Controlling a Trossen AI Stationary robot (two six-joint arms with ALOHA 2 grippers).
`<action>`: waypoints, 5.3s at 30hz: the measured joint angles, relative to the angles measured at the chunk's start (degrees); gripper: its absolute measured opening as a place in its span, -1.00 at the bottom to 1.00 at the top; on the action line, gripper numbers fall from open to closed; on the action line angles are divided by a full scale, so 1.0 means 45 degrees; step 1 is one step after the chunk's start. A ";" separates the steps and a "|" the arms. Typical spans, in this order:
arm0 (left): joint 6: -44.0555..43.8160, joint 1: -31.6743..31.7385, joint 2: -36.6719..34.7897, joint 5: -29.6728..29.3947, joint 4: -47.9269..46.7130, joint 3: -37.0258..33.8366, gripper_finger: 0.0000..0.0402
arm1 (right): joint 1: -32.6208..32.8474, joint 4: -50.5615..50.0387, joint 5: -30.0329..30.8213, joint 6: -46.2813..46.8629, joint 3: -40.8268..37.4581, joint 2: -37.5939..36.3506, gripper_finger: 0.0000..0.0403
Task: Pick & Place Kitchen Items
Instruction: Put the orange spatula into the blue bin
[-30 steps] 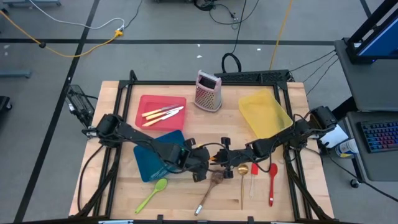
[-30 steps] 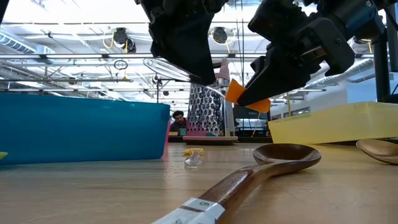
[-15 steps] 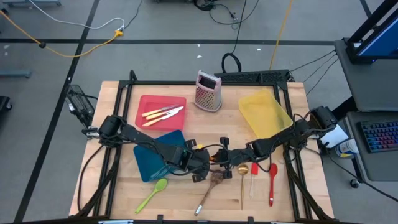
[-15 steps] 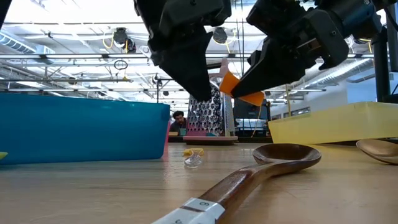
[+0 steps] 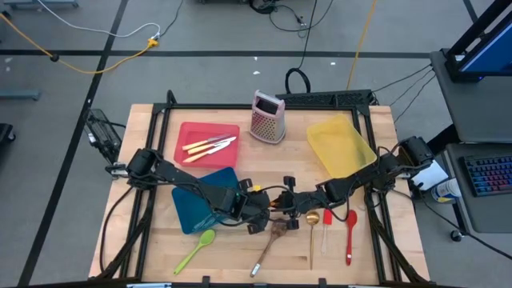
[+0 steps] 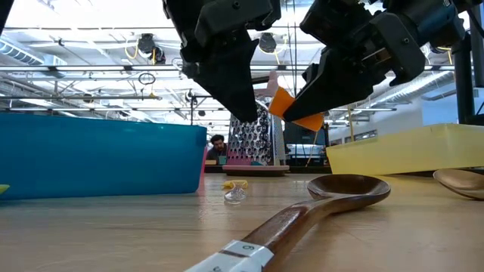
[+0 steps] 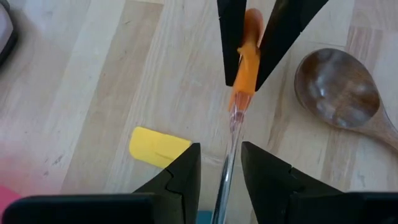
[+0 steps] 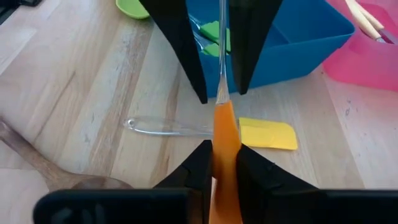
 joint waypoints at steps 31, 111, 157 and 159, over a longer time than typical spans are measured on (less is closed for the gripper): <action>0.0183 0.0000 0.0000 -0.0493 -0.0667 -0.0005 -0.98 | -0.0029 0.0063 0.0858 -0.0491 -0.0364 -0.0161 -0.23; -0.0268 -0.0521 -0.0724 -0.1727 -0.1567 -0.0006 -0.95 | -0.4711 -0.6719 0.1367 0.1538 -0.4687 -0.9372 -0.18; -0.8836 -0.3677 -0.2671 -0.1098 -0.8372 -0.0726 -0.97 | -0.3109 0.4873 -0.2346 0.0709 -0.8354 -0.9544 -0.18; -0.8911 -0.3677 -0.2671 -0.0918 -0.7846 -0.1392 -0.98 | -0.3109 0.4887 -0.2346 0.0709 -0.8354 -0.9544 -0.18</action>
